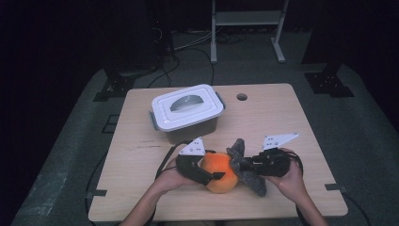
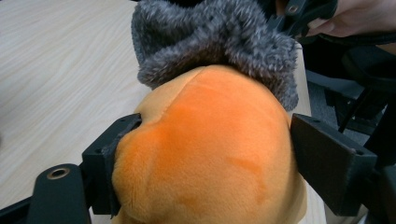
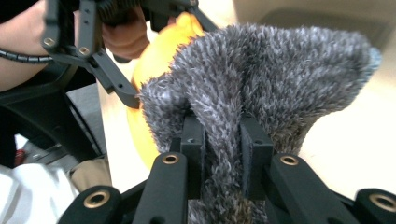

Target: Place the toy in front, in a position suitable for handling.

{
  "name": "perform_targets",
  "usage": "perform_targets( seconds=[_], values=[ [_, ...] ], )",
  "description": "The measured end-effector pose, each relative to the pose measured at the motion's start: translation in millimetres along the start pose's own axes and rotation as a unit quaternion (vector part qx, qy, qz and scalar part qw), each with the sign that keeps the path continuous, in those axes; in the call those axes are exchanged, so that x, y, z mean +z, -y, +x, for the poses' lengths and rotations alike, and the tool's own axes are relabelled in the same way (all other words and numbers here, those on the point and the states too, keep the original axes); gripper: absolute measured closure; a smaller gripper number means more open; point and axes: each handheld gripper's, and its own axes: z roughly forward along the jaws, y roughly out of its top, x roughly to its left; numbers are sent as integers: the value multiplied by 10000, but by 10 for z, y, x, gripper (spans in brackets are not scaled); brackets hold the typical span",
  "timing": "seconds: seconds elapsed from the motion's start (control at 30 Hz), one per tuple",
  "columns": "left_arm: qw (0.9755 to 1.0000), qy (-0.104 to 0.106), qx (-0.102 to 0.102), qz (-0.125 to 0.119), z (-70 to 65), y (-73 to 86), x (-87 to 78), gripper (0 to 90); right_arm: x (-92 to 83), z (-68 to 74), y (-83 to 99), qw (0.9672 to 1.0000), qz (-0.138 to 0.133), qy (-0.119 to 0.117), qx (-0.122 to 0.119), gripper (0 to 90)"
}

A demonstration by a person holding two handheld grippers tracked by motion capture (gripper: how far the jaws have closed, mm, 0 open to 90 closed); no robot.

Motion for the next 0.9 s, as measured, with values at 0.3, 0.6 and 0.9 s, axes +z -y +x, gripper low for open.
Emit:
perform_targets(
  seconds=[0.3,0.6,0.9],
  values=[
    [9998,176,-19,50,-38,-14,68,83,61,152,-120,9993,-49,110,-356,741],
    [9993,252,287,-47,-58,16,58,271,-46,83,-53,9998,-120,55,-176,744],
    [9985,399,355,-144,-69,25,64,301,39,84,-50,9995,-211,-169,-132,742]
  ],
)
